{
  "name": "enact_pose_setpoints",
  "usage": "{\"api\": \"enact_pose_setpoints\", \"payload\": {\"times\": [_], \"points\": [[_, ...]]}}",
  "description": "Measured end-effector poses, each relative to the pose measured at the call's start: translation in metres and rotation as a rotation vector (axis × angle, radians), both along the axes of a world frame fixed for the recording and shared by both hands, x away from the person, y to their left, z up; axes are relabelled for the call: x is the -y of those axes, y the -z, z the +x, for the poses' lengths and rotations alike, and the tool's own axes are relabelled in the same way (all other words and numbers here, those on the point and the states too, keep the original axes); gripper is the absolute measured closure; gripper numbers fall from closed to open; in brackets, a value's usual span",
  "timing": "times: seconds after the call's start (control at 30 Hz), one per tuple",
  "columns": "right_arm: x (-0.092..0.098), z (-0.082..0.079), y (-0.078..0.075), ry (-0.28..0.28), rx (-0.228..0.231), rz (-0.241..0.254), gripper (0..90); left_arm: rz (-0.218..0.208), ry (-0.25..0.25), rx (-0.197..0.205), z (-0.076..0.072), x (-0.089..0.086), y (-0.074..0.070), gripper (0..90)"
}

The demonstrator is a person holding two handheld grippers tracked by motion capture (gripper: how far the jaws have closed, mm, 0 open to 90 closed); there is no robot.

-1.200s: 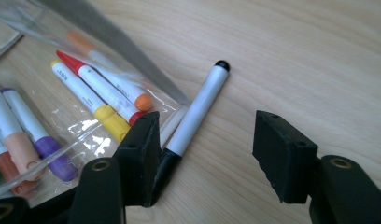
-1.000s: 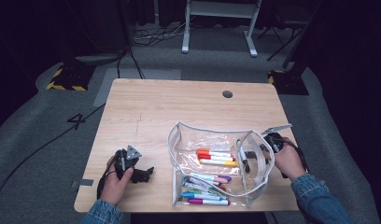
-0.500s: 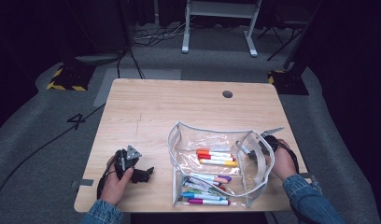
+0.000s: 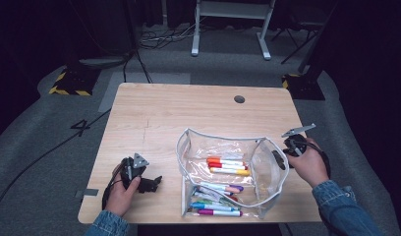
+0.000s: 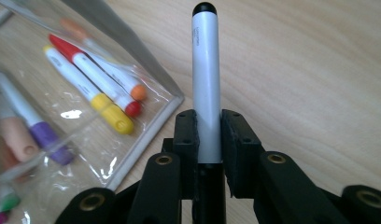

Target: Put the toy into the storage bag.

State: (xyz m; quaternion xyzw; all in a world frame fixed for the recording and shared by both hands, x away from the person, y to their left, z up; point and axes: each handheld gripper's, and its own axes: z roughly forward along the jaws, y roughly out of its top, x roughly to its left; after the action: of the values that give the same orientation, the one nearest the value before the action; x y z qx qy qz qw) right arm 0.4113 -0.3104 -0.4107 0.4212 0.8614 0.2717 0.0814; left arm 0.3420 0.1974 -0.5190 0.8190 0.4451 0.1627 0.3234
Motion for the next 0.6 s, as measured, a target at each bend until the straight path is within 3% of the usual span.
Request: {"api": "enact_pose_setpoints", "payload": {"times": [0.33, 0.43, 0.6], "points": [[-0.007, -0.015, -0.074, -0.055, 0.091, -0.006, 77.1, 0.001, 0.000, 0.000, 0.000, 0.000, 0.000, 0.0], [-0.011, -0.019, -0.096, -0.088, 0.109, 0.022, 77.1, -0.008, -0.002, -0.007, 0.001, 0.001, 0.000, 0.0], [-0.023, -0.028, -0.127, -0.140, 0.157, 0.015, 77.1, 0.000, -0.005, 0.002, 0.002, 0.001, 0.000, 0.0]]}}
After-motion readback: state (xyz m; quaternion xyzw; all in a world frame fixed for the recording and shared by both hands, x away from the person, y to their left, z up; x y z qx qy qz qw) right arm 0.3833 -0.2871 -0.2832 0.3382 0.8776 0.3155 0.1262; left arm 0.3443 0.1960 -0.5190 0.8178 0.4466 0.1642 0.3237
